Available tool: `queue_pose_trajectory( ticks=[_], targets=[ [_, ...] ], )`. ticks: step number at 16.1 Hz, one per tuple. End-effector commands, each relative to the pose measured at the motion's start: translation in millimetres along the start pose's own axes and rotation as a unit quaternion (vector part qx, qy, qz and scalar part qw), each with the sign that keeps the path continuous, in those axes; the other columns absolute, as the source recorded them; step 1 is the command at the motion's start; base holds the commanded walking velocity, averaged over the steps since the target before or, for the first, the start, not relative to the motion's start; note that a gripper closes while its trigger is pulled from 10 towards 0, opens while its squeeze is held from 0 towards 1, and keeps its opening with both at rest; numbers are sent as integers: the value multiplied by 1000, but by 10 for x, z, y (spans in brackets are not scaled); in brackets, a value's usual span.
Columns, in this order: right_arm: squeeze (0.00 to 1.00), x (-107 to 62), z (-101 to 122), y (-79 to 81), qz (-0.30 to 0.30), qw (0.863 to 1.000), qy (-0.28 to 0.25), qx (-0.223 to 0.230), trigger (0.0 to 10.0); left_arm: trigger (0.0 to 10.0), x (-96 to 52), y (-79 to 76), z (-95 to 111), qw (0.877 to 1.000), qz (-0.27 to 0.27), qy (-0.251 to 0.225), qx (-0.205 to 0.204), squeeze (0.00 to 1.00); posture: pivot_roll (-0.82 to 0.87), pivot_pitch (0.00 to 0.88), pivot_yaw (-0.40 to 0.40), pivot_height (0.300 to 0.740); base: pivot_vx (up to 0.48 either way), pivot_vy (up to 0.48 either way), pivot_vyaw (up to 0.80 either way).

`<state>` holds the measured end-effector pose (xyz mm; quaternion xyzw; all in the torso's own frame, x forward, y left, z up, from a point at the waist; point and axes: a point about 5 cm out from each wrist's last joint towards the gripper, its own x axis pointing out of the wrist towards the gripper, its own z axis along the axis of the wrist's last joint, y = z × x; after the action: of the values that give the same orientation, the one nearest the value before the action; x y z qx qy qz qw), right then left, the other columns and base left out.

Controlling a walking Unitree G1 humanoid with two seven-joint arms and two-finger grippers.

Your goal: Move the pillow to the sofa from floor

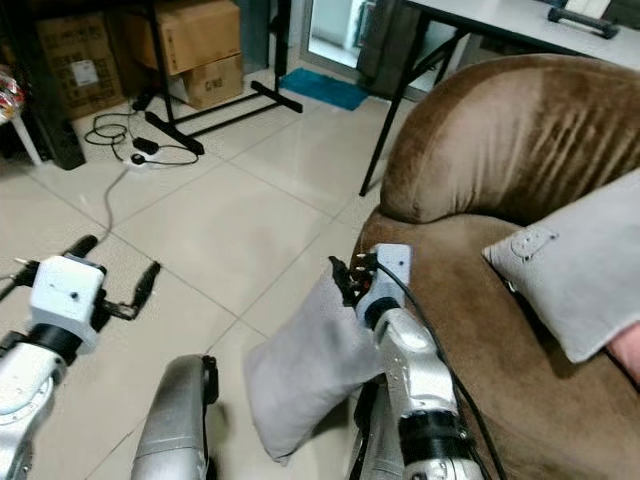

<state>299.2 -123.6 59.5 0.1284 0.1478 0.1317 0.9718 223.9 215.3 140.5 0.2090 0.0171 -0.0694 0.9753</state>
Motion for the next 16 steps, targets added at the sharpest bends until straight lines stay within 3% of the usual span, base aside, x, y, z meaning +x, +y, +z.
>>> queue_pose_trajectory(
  ticks=[1, 3, 4, 7, 8, 10, 14, 16],
  targets=[
    [0, 64, 9, 25, 1, 1000, 2, -5, 10000, 10000, -5, 21, 1, 1000, -11, -2, 8, 0, 148, 0, -124, 485, 0, 0, 0],
    [0, 175, -50, 66, -4, 999, 25, -23, 10000, 10000, -82, 52, -10, 1000, -25, 6, 18, 0, 153, 46, -143, 475, 0, 0, 0],
    [1000, 298, -41, 85, -2, 999, 37, -39, 10000, 10000, -178, 45, -1, 999, -43, 14, 22, 0, 160, 99, -165, 475, 0, 0, 0],
    [1000, 381, 2, 49, -6, 995, 53, -84, 10000, 10000, -260, 40, 112, 998, -62, 5, 18, 0, 158, 131, -160, 475, 0, 0, 0],
    [1000, 411, -63, -21, -30, 984, 102, -144, 10000, 10000, -280, 59, 103, 996, -86, 12, 15, 0, 156, 189, -178, 475, 0, 0, 0],
    [1000, 404, -96, -114, -57, 976, 126, -167, 10000, 10000, -377, 65, 142, 993, -113, 16, 16, 0, 172, 217, -185, 475, 0, 0, 0],
    [1000, 334, -139, -328, -115, 970, 147, -157, 10000, 10000, -583, 31, 279, 984, -179, 19, -2, 0, 212, 254, -176, 475, 0, 0, 0],
    [1000, 276, -155, -461, -139, 974, 149, -101, 10000, 10000, -662, -9, 334, 978, -207, 25, -11, 0, 215, 291, -150, 475, 0, 0, 0]
  ],
)
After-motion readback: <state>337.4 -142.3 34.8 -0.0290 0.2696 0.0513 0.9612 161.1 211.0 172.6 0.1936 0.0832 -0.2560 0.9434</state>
